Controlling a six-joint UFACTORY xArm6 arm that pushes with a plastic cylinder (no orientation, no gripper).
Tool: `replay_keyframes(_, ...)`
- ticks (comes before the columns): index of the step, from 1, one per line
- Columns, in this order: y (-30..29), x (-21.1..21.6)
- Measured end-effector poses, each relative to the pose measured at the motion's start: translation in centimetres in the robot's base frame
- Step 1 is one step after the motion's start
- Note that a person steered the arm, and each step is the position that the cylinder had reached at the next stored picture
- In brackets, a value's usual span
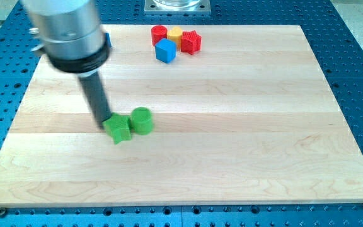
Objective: Push the green blocks towards the bottom left corner of the board
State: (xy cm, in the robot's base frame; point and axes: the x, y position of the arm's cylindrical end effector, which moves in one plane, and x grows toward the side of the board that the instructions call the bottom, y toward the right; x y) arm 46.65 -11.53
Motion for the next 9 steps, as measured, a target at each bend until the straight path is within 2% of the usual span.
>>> replay_keyframes(1,3.0,-2.5)
replay_keyframes(2,10.6,0.7)
replay_keyframes(3,14.0,3.4)
replay_keyframes(5,5.4,3.5)
replay_keyframes(6,5.6,3.1)
replay_keyframes(7,1.1,2.8)
replay_keyframes(9,-0.5,1.2)
